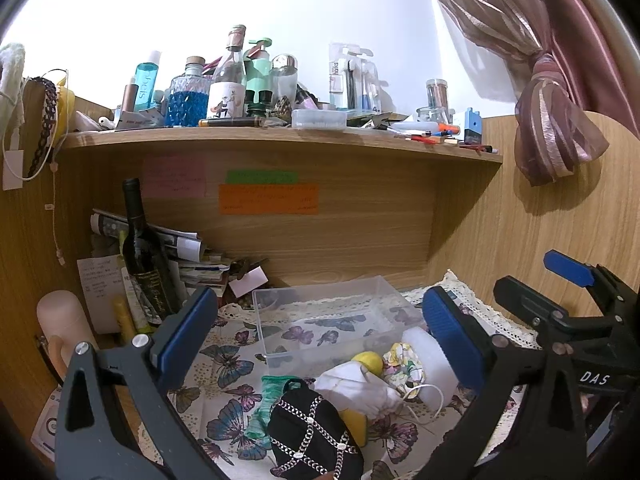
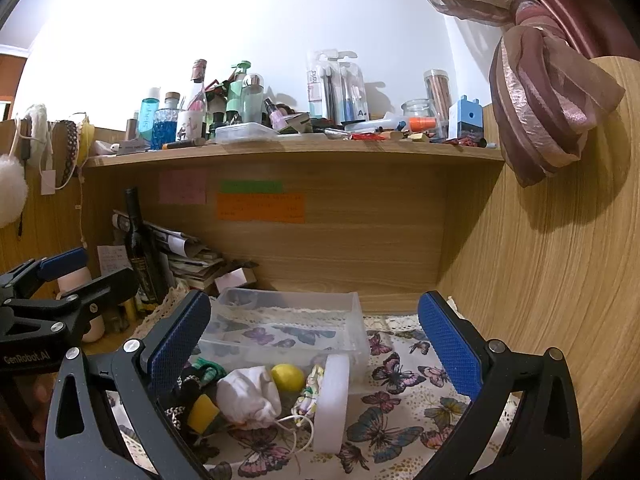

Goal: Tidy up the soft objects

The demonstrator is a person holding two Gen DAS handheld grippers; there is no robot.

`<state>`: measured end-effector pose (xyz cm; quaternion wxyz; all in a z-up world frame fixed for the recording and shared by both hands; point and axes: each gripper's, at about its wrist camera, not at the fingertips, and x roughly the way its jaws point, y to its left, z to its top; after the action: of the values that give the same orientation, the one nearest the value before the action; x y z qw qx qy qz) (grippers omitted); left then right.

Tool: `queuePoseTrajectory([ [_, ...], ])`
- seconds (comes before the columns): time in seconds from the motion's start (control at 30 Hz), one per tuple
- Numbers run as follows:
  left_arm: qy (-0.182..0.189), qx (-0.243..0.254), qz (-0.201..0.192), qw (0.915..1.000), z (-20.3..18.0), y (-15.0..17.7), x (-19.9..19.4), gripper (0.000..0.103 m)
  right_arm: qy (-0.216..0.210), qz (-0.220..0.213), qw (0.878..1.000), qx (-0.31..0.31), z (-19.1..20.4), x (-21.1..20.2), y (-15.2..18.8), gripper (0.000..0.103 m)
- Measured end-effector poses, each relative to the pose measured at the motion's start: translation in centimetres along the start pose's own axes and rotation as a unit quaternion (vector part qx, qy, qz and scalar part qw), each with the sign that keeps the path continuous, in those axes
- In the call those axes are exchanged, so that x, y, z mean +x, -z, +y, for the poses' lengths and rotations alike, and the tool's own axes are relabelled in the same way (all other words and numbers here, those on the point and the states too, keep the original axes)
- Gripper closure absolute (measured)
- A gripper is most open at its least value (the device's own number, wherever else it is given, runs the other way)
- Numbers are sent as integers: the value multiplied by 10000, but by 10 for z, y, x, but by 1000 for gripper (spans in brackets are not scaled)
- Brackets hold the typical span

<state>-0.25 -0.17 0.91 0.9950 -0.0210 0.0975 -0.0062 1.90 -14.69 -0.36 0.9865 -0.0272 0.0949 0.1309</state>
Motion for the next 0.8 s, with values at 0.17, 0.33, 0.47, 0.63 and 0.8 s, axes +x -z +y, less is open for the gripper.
queuePoseTrajectory([
  [0.17, 11, 9, -5, 10000, -1, -1, 0, 0, 9, -20, 10000, 12, 1, 0, -2, 0],
  [0.33, 30, 28, -24, 10000, -2, -1, 0, 0, 14, -24, 10000, 8, 1, -1, -2, 0],
  [0.47, 31, 38, -33, 10000, -2, 0, 0, 0, -6, -30, 10000, 1, 2, -1, -2, 0],
  [0.63, 8, 36, -53, 10000, -2, -1, 0, 0, 6, -33, 10000, -12, 3, -2, -2, 0],
  [0.8, 19, 36, -66, 10000, -2, -1, 0, 0, -11, -36, 10000, -18, 4, -2, -1, 0],
])
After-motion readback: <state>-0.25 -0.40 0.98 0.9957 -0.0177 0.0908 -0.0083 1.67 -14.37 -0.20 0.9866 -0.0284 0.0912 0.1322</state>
